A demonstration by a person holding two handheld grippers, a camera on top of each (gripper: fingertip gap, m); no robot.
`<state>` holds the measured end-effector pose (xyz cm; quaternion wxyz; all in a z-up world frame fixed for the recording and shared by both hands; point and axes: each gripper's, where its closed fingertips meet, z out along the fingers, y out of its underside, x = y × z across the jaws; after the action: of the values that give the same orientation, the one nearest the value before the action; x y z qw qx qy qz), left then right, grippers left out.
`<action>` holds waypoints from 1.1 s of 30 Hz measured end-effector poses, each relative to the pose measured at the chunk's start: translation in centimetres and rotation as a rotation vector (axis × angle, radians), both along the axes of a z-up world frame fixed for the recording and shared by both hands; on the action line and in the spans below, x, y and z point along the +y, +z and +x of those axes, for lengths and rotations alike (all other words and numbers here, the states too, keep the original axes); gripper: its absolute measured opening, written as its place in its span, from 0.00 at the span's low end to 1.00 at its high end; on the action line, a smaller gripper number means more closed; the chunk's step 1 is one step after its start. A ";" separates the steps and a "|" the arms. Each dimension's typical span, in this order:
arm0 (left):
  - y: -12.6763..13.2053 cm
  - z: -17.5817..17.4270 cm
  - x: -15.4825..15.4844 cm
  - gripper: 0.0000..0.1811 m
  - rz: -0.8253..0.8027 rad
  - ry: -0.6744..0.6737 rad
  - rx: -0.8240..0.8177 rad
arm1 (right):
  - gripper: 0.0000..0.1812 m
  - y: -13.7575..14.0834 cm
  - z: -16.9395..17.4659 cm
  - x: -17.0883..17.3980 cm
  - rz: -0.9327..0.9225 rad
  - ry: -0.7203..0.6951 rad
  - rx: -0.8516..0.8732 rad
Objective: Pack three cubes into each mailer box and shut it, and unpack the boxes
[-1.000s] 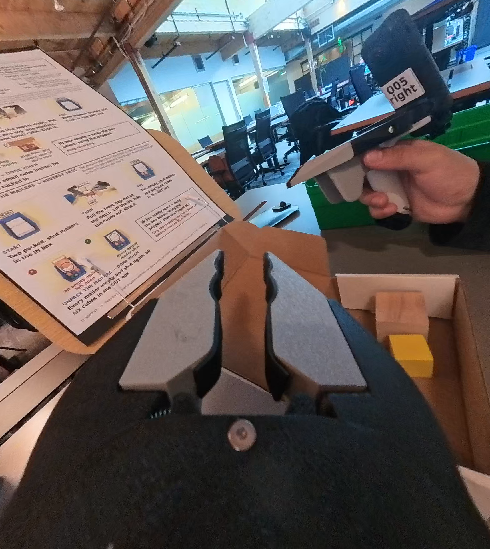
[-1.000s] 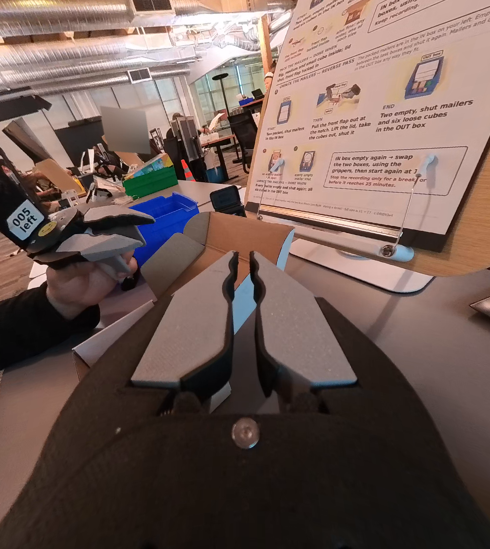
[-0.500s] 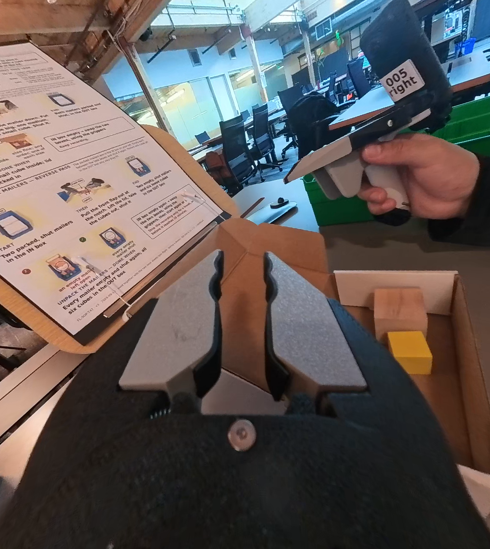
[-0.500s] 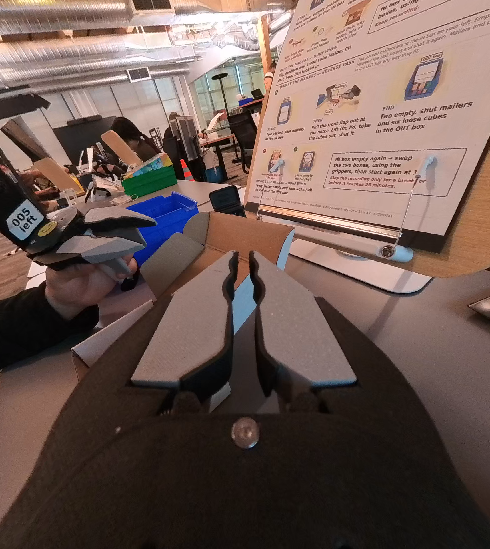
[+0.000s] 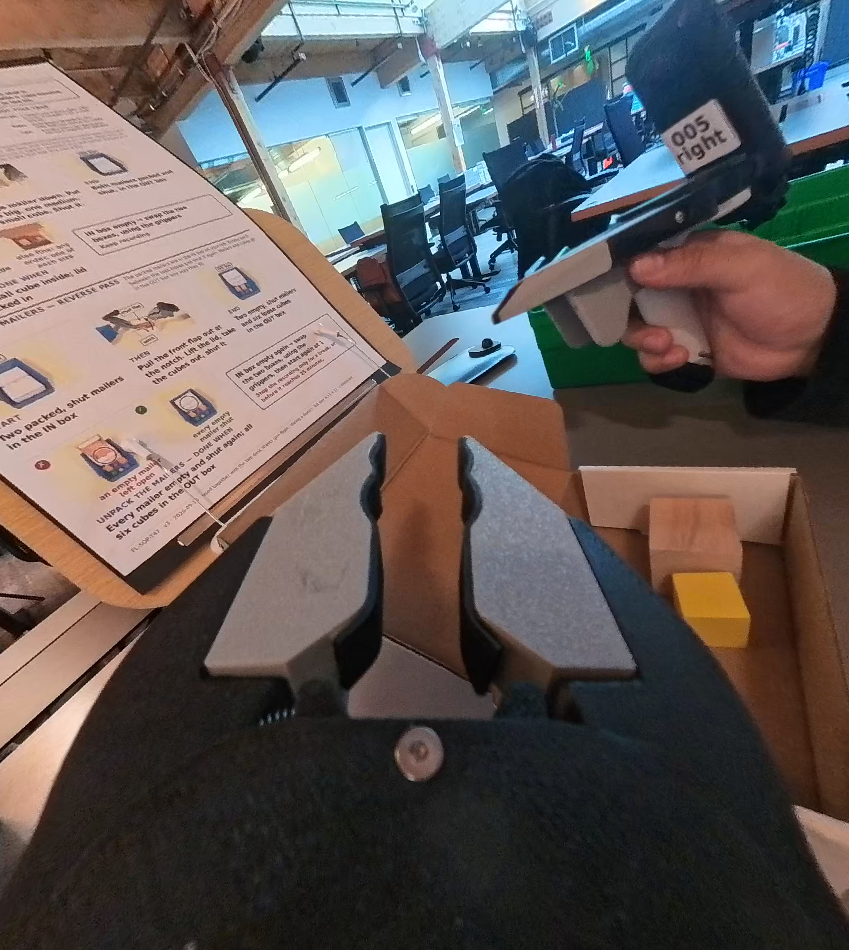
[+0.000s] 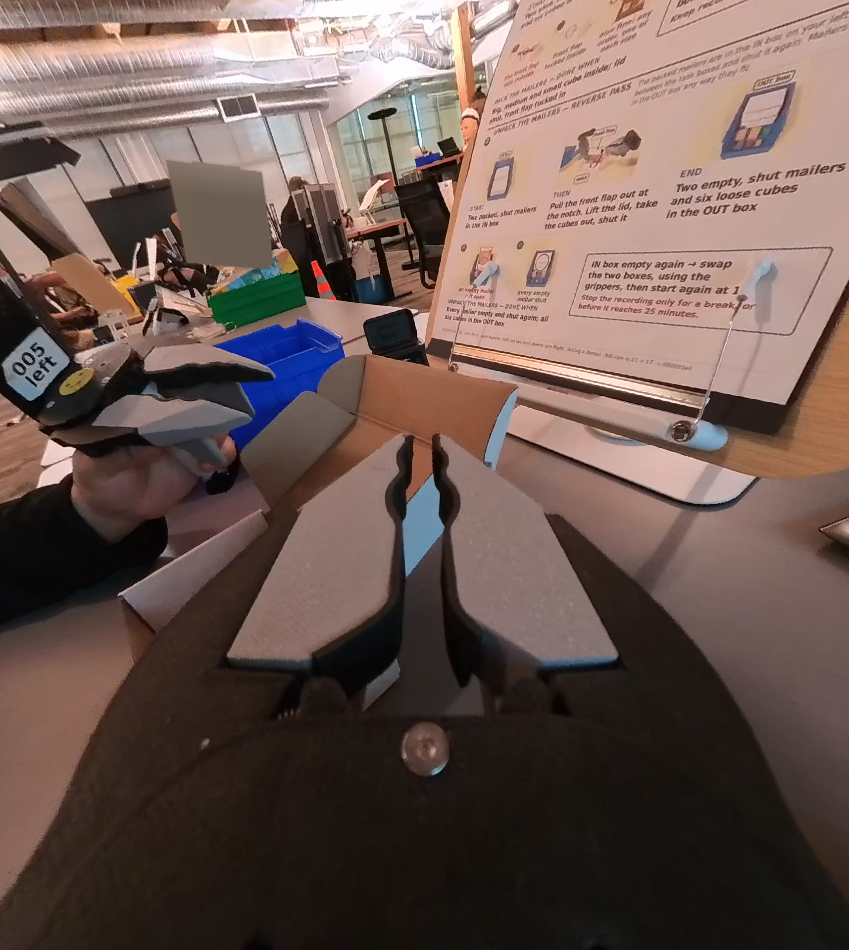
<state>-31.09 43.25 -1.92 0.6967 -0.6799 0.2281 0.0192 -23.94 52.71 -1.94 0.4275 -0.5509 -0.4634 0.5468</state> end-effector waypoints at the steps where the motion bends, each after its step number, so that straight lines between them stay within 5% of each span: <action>1: 0.0 0.0 0.0 0.14 0.000 -0.002 -0.001 | 0.03 -0.1 0.0 0.0 -0.001 0.001 -0.003; 24: 0.2 0.5 -0.2 0.15 -0.002 -0.015 0.011 | 0.04 -0.4 -0.3 -0.3 -0.006 0.018 -0.017; 33: 0.7 1.0 -2.1 0.21 -0.003 0.020 0.050 | 0.06 -3.0 -1.3 0.1 0.057 -0.005 -0.112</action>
<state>-30.11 41.12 -1.22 0.6896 -0.6825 0.2384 0.0428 -25.27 52.78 -4.97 0.4176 -0.5694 -0.5006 0.5008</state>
